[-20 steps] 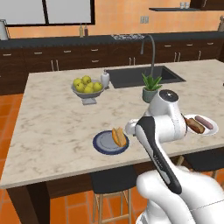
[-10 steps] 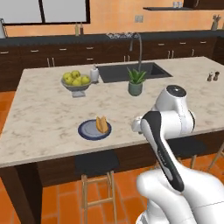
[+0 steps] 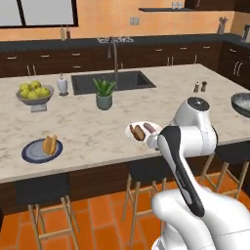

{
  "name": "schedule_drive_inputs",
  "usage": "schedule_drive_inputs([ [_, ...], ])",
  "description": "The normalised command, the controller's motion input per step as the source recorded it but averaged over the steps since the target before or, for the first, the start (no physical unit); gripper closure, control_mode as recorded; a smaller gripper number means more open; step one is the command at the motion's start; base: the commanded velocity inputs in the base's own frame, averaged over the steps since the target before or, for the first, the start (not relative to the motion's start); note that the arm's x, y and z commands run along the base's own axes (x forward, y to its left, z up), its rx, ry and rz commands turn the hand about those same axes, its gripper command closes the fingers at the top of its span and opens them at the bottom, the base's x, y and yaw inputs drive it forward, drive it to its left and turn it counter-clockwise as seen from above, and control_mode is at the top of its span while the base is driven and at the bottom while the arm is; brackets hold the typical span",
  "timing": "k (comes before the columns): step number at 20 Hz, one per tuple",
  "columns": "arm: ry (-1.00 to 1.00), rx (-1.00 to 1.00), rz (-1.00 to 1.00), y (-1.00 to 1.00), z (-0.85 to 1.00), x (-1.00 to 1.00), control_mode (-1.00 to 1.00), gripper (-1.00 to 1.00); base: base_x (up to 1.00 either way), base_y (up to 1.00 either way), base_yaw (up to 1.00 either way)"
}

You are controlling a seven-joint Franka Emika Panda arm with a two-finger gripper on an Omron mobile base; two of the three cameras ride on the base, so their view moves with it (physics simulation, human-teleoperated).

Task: Place one bun and one sausage from the bowl on each plate.

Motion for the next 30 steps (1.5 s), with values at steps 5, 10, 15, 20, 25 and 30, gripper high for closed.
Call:
schedule_drive_inputs([
  [5, 0.00, 0.00, 0.00, 0.00, 0.00, 0.00, 1.00, -1.00, 0.00, -1.00, -0.02],
  [10, 0.00, 0.00, 0.00, 0.00, 0.00, 0.00, 1.00, -1.00, 0.02, -1.00, -0.01],
  [15, 0.00, 0.00, 0.00, 0.00, 0.00, 0.00, 1.00, -1.00, 0.13, -0.98, 0.00],
  [20, 0.00, 0.00, 0.00, 0.00, 0.00, 0.00, 1.00, -1.00, 0.21, -0.84, 0.00],
  [25, 0.00, 0.00, 0.00, 0.00, 0.00, 0.00, 1.00, -1.00, 0.26, -0.69, 0.00],
  [30, 0.00, 0.00, 0.00, 0.00, 0.00, 0.00, 1.00, -1.00, 0.36, -0.57, 0.00],
])
